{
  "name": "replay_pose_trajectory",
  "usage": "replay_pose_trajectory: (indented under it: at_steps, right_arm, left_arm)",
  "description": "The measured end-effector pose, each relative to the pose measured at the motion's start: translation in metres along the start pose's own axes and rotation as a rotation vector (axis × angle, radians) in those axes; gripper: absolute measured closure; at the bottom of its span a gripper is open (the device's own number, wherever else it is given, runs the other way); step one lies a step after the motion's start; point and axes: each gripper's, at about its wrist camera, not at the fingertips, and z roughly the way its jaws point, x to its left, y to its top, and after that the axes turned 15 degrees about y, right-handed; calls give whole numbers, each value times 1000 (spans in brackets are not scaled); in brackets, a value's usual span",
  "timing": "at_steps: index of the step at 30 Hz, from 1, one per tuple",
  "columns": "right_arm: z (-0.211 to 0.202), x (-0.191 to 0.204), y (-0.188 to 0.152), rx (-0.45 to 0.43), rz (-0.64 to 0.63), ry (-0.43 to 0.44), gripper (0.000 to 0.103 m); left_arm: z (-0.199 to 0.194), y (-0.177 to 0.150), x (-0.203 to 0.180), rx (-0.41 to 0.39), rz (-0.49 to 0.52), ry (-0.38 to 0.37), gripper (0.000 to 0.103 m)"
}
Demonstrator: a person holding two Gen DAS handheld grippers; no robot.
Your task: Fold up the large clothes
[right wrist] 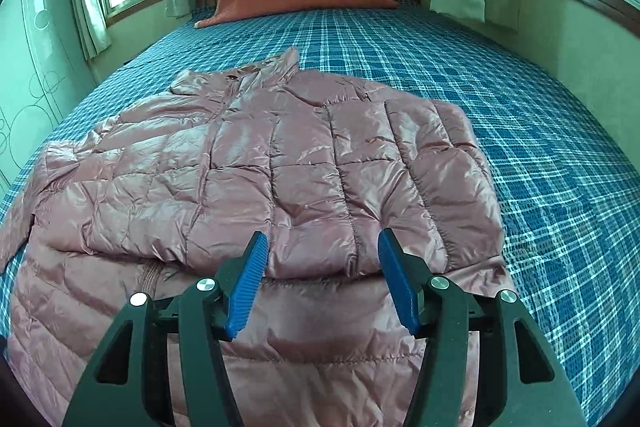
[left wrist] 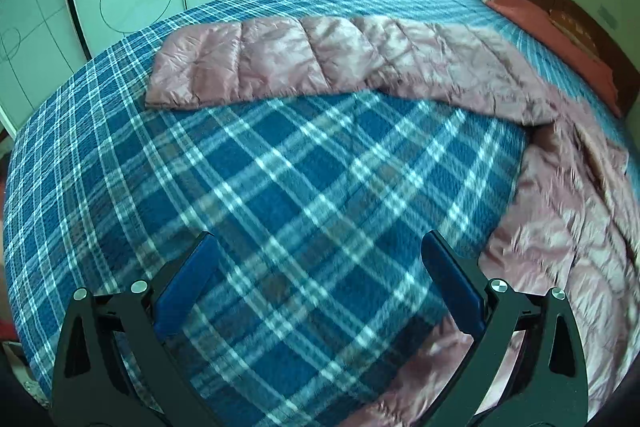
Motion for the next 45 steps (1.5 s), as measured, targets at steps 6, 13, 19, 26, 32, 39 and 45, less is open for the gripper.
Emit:
replay_pose_trajectory:
  at_steps: [6, 13, 19, 26, 32, 39, 45]
  right_arm:
    - [24, -6, -5, 9, 14, -6, 45]
    - [39, -8, -16, 36, 16, -7, 36]
    - [38, -8, -17, 31, 13, -11, 36]
    - [37, -8, -19, 23, 18, -7, 36]
    - [36, -9, -19, 16, 28, 4, 36]
    - [37, -8, -19, 23, 22, 25, 25]
    - [40, -5, -18, 34, 13, 44, 16]
  left_arm:
    - [28, 53, 50, -30, -199, -27, 2]
    - [72, 87, 80, -12, -308, -93, 2]
    - [91, 107, 121, -18, -535, -192, 2]
    - [98, 121, 137, -44, -572, -82, 50]
    - [102, 129, 135, -54, -528, -104, 86]
    - [54, 140, 80, -176, -369, -111, 94]
    - [4, 141, -10, -282, -165, -189, 96]
